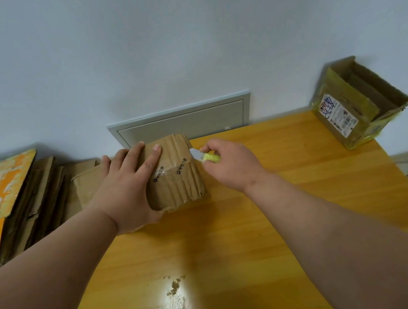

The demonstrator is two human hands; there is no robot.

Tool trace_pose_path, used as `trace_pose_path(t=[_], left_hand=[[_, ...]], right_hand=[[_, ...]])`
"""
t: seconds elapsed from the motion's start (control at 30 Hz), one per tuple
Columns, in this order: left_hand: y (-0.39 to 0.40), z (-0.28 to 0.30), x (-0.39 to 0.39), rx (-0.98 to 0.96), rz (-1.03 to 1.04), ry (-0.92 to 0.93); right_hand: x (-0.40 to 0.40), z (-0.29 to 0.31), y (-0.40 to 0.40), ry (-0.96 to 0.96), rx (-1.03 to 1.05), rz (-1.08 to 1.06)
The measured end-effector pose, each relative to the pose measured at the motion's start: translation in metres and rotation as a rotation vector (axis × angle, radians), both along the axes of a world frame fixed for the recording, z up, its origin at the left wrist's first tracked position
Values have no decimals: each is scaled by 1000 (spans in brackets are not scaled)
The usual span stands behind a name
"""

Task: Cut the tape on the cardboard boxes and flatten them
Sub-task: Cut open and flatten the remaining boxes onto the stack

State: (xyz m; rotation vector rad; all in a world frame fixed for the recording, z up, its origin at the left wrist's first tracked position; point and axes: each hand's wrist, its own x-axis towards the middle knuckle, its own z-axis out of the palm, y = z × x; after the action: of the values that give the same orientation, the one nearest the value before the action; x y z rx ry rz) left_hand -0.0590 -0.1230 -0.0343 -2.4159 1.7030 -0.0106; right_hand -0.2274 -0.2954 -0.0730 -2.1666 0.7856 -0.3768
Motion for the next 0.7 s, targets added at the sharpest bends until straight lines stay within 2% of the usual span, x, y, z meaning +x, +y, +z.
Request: trace_pose_path(t=[0.13, 0.5, 0.57, 0.7], left_hand=[[-4, -2, 3, -3, -2, 15], [-11, -9, 19, -24, 21, 86], [-15, -9, 19, -24, 45, 90], [-19, -6, 18, -5, 103, 112]], right_hand=[[9, 9, -7, 65, -103, 78], [-23, -12, 7, 46, -41, 118], [-25, -16, 6, 8, 43, 28], [-27, -23, -1, -153, 211, -350]])
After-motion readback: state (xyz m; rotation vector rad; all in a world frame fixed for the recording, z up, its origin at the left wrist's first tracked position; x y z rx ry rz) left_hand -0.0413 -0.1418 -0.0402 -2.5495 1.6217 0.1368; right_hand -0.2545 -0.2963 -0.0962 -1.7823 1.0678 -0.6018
